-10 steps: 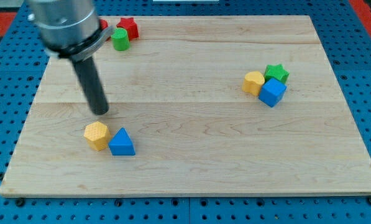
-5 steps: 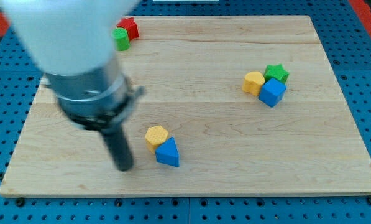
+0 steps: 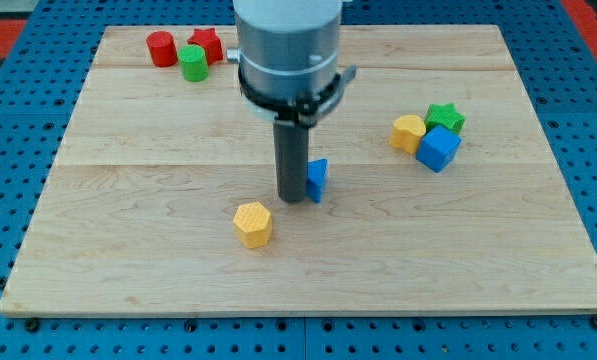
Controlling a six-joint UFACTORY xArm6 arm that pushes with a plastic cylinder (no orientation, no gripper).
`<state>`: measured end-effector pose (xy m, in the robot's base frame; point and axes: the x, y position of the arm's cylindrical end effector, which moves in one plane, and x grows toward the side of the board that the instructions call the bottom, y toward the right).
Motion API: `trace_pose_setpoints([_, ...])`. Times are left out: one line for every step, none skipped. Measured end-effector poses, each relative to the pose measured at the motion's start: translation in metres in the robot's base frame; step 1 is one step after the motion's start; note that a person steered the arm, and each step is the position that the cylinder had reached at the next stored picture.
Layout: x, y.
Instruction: Place the blue triangle diagonally bottom right to the blue cube
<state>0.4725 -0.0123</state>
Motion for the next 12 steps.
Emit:
trace_pose_setpoints([-0.027, 0.002])
trace_pose_setpoints([-0.012, 0.053])
trace_pose_setpoints([-0.002, 0.072])
trace_pose_setpoints([0.027, 0.075])
trace_pose_setpoints([0.053, 0.077])
trace_pose_setpoints([0.028, 0.083])
trace_pose_setpoints([-0.004, 0.071])
trace_pose_setpoints([-0.002, 0.081])
trace_pose_setpoints([0.019, 0.117])
trace_pose_setpoints([0.016, 0.151])
trace_pose_setpoints([0.005, 0.156])
trace_pose_setpoints([0.053, 0.155])
